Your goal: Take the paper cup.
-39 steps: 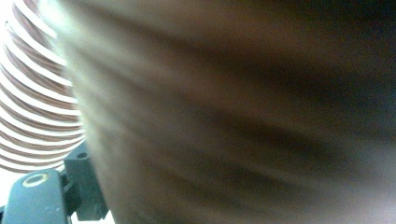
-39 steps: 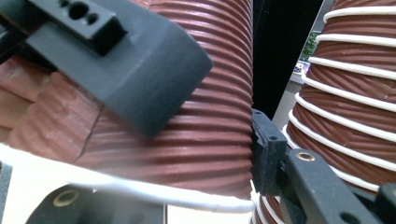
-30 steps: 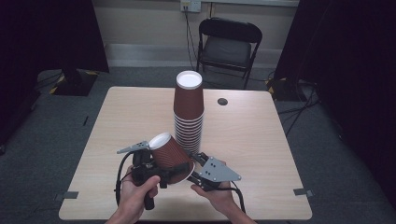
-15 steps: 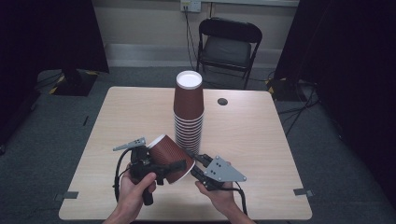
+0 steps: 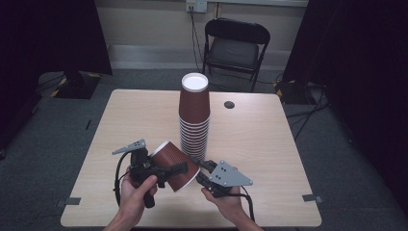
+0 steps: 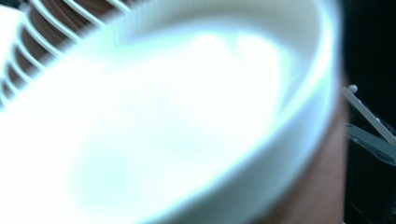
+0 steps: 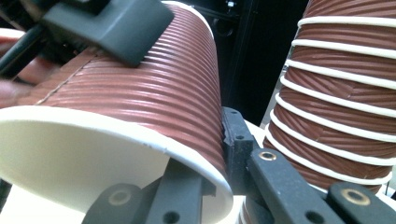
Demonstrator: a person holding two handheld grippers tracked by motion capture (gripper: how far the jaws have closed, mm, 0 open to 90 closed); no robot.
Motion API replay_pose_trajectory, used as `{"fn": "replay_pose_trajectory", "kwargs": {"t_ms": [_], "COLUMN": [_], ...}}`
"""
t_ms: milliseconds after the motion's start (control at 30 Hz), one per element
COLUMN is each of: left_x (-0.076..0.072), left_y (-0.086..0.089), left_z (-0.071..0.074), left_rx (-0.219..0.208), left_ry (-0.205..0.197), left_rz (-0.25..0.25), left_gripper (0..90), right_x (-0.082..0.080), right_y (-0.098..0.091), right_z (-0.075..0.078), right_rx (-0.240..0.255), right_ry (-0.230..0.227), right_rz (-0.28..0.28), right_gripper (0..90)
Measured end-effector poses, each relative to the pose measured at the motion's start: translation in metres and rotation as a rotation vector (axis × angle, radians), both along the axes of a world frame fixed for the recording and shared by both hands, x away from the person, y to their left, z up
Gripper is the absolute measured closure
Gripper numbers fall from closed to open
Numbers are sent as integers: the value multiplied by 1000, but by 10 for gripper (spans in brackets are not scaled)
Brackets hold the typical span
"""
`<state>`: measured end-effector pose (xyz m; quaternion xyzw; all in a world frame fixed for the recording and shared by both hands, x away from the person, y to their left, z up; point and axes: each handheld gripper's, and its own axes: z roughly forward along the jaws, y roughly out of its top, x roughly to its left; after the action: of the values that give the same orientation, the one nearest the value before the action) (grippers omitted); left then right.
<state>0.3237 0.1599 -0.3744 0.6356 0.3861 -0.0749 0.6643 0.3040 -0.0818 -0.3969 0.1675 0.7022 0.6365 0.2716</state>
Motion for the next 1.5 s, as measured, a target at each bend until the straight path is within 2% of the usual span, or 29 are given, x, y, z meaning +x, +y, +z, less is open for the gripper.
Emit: {"fn": "replay_pose_trajectory", "kwargs": {"t_ms": [200,333,467,533,633,733,833,867,967,1133,1200,1300,1367,1500], "left_x": [0,2,2,3,3,3,2,2,0,-2,-1,-1,-2,-4], "left_y": [5,8,10,11,11,10,10,10,9,8,9,10,12,14], "left_z": [3,2,2,1,0,-1,-1,-2,-3,-2,-1,-1,-1,-3], "left_rx": [10,12,59,70,91,104,114,132,145,160,144,153,169,146], "left_ry": [-40,-37,-85,-108,-113,-117,-134,-145,-154,-181,-190,-195,-208,-229], "left_rz": [26,38,84,78,76,75,78,76,64,79,86,85,60,11], "left_gripper": [18,30,36,60,86,99,155,148,155,156,157,154,153,154], "right_x": [-2,-1,0,1,4,5,7,8,9,11,11,12,12,14], "right_y": [-1,-2,-4,-6,-9,-10,-12,-13,-17,-22,-23,-26,-27,-30], "right_z": [3,3,2,1,0,0,-1,-2,-3,-4,-4,-5,-5,-6], "right_rx": [-18,-32,-60,-69,-78,-89,-93,-97,-108,-117,-129,-140,-151,-164], "right_ry": [38,47,85,104,152,181,222,234,272,313,328,349,369,408], "right_rz": [18,23,34,42,54,65,87,94,102,107,103,107,108,111], "right_gripper": [860,860,860,859,859,859,859,859,859,858,859,859,860,860]}}
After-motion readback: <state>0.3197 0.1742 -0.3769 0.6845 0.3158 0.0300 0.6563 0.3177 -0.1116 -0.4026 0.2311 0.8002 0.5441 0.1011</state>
